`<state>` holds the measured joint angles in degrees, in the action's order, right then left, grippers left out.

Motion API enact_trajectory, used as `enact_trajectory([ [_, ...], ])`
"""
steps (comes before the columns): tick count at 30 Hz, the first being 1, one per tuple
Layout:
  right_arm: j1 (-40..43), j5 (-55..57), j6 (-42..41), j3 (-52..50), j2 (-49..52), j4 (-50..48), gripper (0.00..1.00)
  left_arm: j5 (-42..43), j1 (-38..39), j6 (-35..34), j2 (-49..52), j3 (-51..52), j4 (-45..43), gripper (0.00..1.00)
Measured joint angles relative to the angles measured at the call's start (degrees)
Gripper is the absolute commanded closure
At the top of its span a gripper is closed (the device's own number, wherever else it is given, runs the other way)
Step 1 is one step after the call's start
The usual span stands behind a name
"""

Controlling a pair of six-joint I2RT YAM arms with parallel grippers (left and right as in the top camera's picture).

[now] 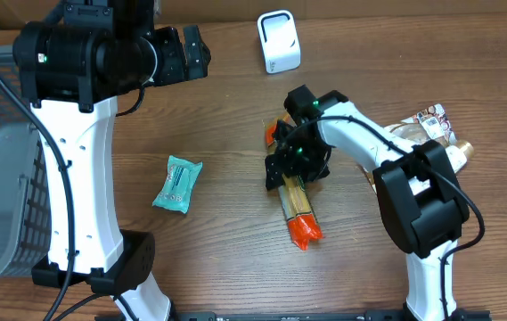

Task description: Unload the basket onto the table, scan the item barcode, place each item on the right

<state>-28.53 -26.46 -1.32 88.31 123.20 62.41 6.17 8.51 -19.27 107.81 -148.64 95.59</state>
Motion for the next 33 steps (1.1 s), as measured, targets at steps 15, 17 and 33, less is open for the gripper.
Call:
enact_trajectory([
  [15, 1.3, 2.3, -0.6, 3.4, 0.1, 7.0, 0.95, 0.0, 0.0, 0.0, 0.0, 0.0, 0.0, 0.00],
  [17, 1.4, 4.5, -0.8, 6.3, 0.1, 9.1, 0.96, 0.0, 0.0, 0.0, 0.0, 0.0, 0.0, 0.00],
  [33, -18.9, 44.0, -19.2, 10.4, 1.2, 11.3, 0.05, 0.0, 0.0, 0.0, 0.0, 0.0, 0.0, 0.01],
])
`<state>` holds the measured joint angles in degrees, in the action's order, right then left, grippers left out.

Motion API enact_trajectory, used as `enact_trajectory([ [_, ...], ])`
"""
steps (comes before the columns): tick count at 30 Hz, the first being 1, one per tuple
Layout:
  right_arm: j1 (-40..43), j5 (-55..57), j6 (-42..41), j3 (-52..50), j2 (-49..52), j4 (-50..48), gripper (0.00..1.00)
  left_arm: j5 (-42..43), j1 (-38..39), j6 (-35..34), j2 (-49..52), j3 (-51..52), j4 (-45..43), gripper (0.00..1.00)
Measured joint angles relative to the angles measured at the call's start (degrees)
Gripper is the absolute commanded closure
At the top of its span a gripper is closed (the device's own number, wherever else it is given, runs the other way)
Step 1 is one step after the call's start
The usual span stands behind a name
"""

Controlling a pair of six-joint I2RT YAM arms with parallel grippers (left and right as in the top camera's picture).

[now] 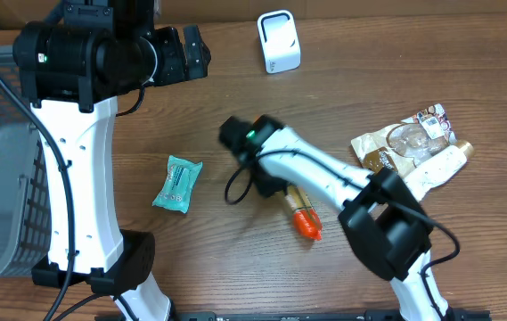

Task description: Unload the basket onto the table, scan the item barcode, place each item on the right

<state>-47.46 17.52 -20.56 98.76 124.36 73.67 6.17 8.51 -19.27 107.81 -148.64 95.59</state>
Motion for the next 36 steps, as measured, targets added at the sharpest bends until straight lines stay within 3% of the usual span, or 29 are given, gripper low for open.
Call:
enact_trajectory([
  [6, -0.9, 1.7, -0.9, 0.0, 0.0, 2.8, 0.03, 0.0, 0.0, 0.0, 0.0, 0.0, 0.0, 0.00],
  [13, 3.3, -7.0, 1.4, 0.0, 0.0, 1.1, 0.07, 0.0, 0.0, 0.0, 0.0, 0.0, 0.0, 0.01],
  [19, 2.2, -9.9, 3.1, -0.3, 0.0, -2.1, 0.08, 0.0, 0.0, 0.0, 0.0, 0.0, 0.0, 0.00],
  [27, -0.6, -5.4, 5.9, -5.7, 0.0, -7.8, 0.19, 0.0, 0.0, 0.0, 0.0, 0.0, 0.0, 0.00],
  [31, -1.7, -0.2, 6.6, -8.2, -0.5, -10.3, 0.36, 0.0, 0.0, 0.0, 0.0, 0.0, 0.0, 0.00],
  [36, -2.6, 4.3, 6.7, -10.4, -1.2, -12.3, 0.69, 0.0, 0.0, 0.0, 0.0, 0.0, 0.0, 0.00],
])
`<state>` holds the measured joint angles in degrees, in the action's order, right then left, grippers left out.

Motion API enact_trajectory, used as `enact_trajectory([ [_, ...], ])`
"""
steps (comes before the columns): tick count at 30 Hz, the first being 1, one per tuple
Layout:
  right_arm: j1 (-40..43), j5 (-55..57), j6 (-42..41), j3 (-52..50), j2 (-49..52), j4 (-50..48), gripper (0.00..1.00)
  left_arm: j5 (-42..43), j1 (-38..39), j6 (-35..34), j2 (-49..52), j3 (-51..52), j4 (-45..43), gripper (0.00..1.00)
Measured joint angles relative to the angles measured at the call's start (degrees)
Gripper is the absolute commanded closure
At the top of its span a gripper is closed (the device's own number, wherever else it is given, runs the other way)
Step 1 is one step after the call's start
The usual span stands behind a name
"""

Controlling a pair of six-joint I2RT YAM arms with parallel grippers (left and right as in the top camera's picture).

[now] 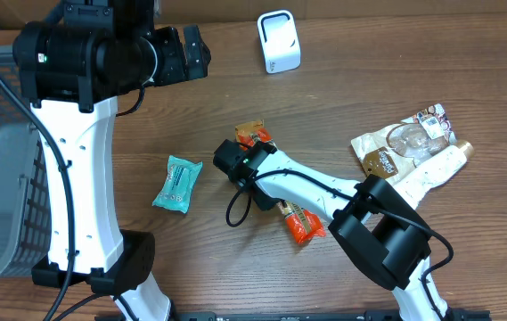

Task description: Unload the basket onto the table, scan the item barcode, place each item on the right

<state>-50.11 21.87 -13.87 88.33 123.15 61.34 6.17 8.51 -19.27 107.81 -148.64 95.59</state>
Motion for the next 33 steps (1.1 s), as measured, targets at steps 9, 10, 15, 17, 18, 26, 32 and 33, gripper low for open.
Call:
enact_trajectory([
  [9, -0.2, 1.5, 0.6, 0.2, -0.4, 0.9, 0.96, 0.0, 0.0, 0.0, 0.0, 0.0, 0.0, 0.01],
  [10, -0.1, 1.0, 0.6, 0.5, -0.4, 1.2, 0.96, 0.0, 0.0, 0.0, 0.0, 0.0, 0.0, 0.00],
  [15, 2.0, -4.0, 0.8, 1.5, -1.0, 1.6, 0.96, 0.0, 0.0, 0.0, 0.0, 0.0, 0.0, 0.00],
  [17, 4.3, -9.7, 1.8, 1.6, -2.3, 1.0, 0.96, 0.0, 0.0, 0.0, 0.0, 0.0, 0.0, 0.01],
  [18, 5.7, -12.9, 2.6, 1.6, -3.1, 0.6, 0.96, 0.0, 0.0, 0.0, 0.0, 0.0, 0.0, 0.01],
  [26, 24.0, -49.9, 17.2, 1.7, -13.0, 0.9, 0.96, 0.0, 0.0, 0.0, 0.0, 0.0, 0.0, 0.00],
  [32, 35.2, -73.8, 30.9, 1.9, -15.4, 7.1, 0.96, 0.0, 0.0, 0.0, 0.0, 0.0, 0.0, 0.01],
  [33, 36.3, -77.1, 32.9, 1.9, -15.4, 8.2, 0.96, 0.0, 0.0, 0.0, 0.0, 0.0, 0.0, 0.01],
])
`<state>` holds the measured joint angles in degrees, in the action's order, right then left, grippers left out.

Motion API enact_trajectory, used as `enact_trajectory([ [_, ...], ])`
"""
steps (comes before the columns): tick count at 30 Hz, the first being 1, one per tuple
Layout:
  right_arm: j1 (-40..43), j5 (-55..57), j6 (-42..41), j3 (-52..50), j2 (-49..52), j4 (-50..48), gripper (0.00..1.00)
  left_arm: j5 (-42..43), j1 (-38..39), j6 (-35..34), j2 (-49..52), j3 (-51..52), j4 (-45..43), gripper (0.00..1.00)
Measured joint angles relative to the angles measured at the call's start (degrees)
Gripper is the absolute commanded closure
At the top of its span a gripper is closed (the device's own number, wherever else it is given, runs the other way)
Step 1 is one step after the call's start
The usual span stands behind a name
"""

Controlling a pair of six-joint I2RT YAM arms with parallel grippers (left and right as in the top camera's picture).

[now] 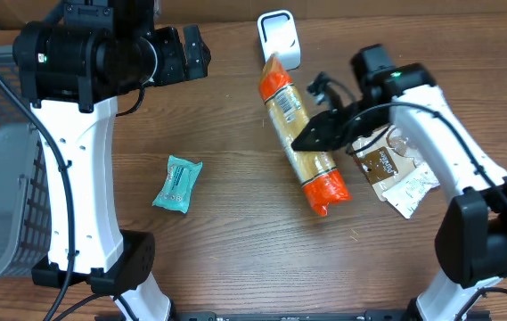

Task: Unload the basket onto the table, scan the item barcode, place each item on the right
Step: 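Lift the spaghetti package up toward the white scanner, then hold the spaghetti package's barcode over the scanner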

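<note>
A long orange and tan snack packet [298, 134] hangs lifted over the table's middle, one end close to the white barcode scanner [278, 39] at the back. My right gripper [314, 139] is shut on the packet's right side. Far back on the left my left gripper [191, 49] stays raised with nothing in it; whether its jaws are open cannot be told.
A teal packet [178, 184] lies left of the middle. A brown and white bag [397, 143] and a white packet [409, 187] lie under the right arm. A grey wire basket stands at the left edge.
My right gripper has moved from the table's middle to the right and back, with the orange packet now lifted and turned so one end is by the scanner. The left arm stayed put.
The right gripper was down on the orange packet at mid table. Then the arm reached further left with the packet under it. Then the packet's top end showed by the gripper. Now the packet hangs in the gripper before the scanner.
</note>
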<state>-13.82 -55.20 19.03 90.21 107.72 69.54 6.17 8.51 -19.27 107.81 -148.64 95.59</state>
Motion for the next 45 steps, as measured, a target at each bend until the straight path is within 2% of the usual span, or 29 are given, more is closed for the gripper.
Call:
enact_trajectory([
  [7, 2.6, -12.4, 6.3, 0.0, 0.0, 1.5, 0.96, 0.0, 0.0, 0.0, 0.0, 0.0, 0.0, 0.01],
  [14, 2.6, -12.6, 4.2, 3.4, 0.0, 2.1, 0.97, 0.0, 0.0, 0.0, 0.0, 0.0, 0.0, 0.01],
  [18, 2.0, -1.9, -4.4, 13.2, 0.0, 2.8, 0.97, 0.0, 0.0, 0.0, 0.0, 0.0, 0.0, 0.00],
  [23, -1.7, 19.2, -13.9, 28.0, -0.5, 2.2, 0.97, 0.0, 0.0, 0.0, 0.0, 0.0, 0.0, 0.00],
  [31, -8.9, 52.2, -19.0, 30.4, 0.2, -10.3, 0.96, 0.0, 0.0, 0.0, 0.0, 0.0, 0.0, 0.01],
  [35, -9.6, 63.4, -15.5, 30.4, 6.6, -18.9, 0.96, 0.0, 0.0, 0.0, 0.0, 0.0, 0.0, 0.00],
  [45, -10.6, 82.5, 1.7, 30.2, 21.6, -34.1, 0.96, 0.0, 0.0, 0.0, 0.0, 0.0, 0.0, 0.01],
])
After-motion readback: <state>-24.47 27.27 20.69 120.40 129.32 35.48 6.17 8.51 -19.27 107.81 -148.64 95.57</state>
